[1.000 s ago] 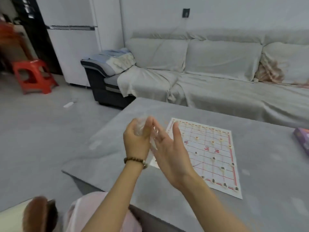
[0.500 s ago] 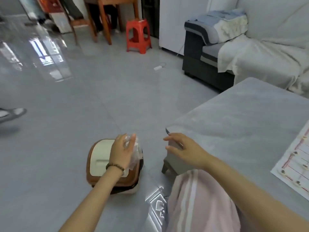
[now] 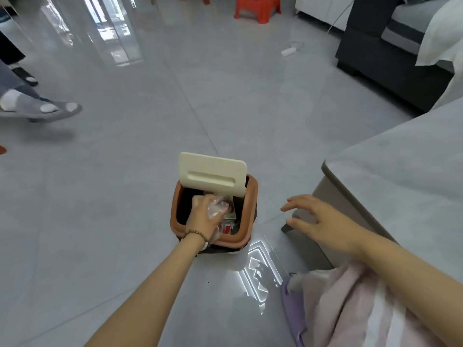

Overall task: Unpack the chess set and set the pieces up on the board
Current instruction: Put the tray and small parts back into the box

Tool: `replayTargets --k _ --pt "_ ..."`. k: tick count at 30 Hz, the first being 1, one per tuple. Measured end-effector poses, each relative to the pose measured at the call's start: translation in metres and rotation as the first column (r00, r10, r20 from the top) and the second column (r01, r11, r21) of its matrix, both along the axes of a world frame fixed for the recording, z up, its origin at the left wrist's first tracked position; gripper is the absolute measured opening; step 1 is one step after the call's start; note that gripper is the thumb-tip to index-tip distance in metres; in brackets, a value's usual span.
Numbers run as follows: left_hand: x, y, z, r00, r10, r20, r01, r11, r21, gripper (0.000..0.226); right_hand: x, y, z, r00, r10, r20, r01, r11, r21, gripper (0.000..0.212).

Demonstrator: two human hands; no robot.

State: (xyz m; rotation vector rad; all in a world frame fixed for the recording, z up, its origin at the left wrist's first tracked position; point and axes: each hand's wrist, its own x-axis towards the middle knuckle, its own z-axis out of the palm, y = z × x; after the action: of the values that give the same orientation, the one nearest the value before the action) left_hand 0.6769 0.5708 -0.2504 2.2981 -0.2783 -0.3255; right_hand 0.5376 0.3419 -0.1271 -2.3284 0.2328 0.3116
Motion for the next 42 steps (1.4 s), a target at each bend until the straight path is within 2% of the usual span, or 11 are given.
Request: replayTargets --k 5,8,11,16,20,22,29,35,38,40,42 --pt "0.005 -0.013 -0.016 0.995 0.097 0.019 -0.097 0.995 -0.014 0.06 -0.004 -0.002 0.001 0.999 -0.012 0.036 0.012 1.0 0.012 0.02" --pt "0.007 -0.014 -0.022 1.0 0.01 -0.02 -0.006 0.98 0.199 0.067 -0.004 -0.003 0.0 1.0 -0.003 0.029 0.003 1.0 -0.016 0.021" --pt "0.01 -0.003 -0.014 0.985 -0.138 0.1 0.089 0.917 0.39 0.056 -0.004 -0.003 0.0 1.0 0.002 0.018 -0.001 0.999 -0.038 0.022" --pt "-0.001 0.019 -0.008 0.868 0.289 0.403 -0.334 0.942 0.043 0.055 -0.003 -0.003 0.0 1.0 0.0 0.02 0.001 0.999 -0.052 0.02" --pt "0.012 0.016 -0.004 0.867 0.389 0.312 -0.437 0.894 0.099 0.101 -0.004 -0.002 0.0 1.0 0.008 0.001 -0.008 0.997 -0.078 0.021" --pt "0.019 0.014 0.005 0.895 0.425 0.135 -0.438 0.895 0.087 0.109 -0.006 -0.001 0.0 1.0 0.013 -0.012 -0.014 0.996 -0.091 0.021" --pt "-0.003 0.007 0.017 0.966 0.252 0.064 -0.26 0.93 0.261 0.097 -0.006 0.001 0.003 0.999 -0.01 -0.042 0.005 0.994 -0.113 0.02" --pt "-0.06 -0.014 0.015 0.946 0.316 0.065 -0.322 0.941 0.103 0.091 -0.012 -0.001 0.006 0.997 -0.058 -0.059 0.051 0.993 -0.108 0.022" --pt "-0.074 -0.016 0.016 0.874 0.242 0.421 -0.272 0.962 0.01 0.085 -0.013 0.001 0.006 0.997 -0.048 -0.061 0.041 0.993 -0.115 0.02" --pt "-0.067 -0.016 0.017 0.809 0.001 0.588 -0.115 0.981 0.157 0.078 -0.013 0.001 0.005 0.997 -0.046 -0.059 0.038 0.992 -0.12 0.02" --pt "-0.053 -0.018 0.012 0.808 -0.212 0.55 -0.026 0.92 0.391 0.077 -0.013 0.001 0.005 0.997 -0.061 -0.046 0.056 0.993 -0.106 0.02"
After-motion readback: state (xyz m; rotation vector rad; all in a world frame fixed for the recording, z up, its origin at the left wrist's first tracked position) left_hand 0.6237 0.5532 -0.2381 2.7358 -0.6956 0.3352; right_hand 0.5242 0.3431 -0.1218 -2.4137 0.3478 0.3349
